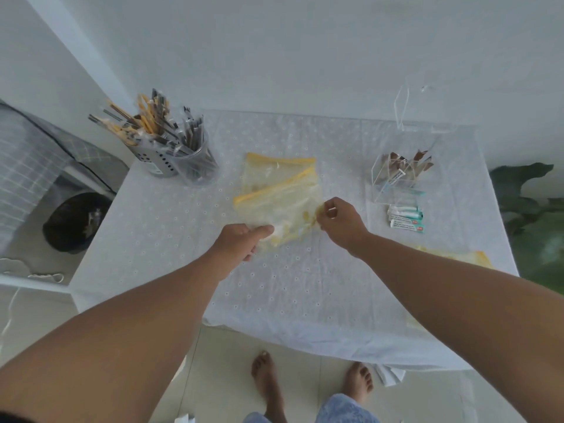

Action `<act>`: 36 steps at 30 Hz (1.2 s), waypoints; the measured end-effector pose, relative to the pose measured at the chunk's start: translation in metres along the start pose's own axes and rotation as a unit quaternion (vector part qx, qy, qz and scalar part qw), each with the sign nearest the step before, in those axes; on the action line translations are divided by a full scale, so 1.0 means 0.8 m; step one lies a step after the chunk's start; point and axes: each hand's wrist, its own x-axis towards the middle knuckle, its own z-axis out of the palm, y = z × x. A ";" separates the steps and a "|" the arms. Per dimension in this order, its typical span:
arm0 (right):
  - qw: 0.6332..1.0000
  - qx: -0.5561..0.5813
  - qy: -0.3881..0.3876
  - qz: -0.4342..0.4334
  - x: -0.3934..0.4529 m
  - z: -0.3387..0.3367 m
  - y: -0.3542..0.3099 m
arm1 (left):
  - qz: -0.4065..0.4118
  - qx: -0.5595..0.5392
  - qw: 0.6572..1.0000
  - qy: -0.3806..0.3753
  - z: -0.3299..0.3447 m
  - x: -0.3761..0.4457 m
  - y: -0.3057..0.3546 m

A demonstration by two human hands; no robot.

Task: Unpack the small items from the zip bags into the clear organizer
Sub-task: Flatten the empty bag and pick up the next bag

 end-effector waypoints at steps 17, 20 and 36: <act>0.999 0.012 -0.029 -0.036 -0.100 -0.056 0.001 | 0.243 0.395 0.885 -0.034 0.139 -0.102 -0.016; 0.999 0.021 -0.022 -0.042 -0.105 -0.065 0.011 | 0.256 0.436 0.847 -0.164 0.135 -0.100 -0.013; 0.981 -0.100 0.057 -0.153 -0.112 -0.115 -0.020 | 0.379 0.108 0.918 -0.049 0.155 -0.096 0.062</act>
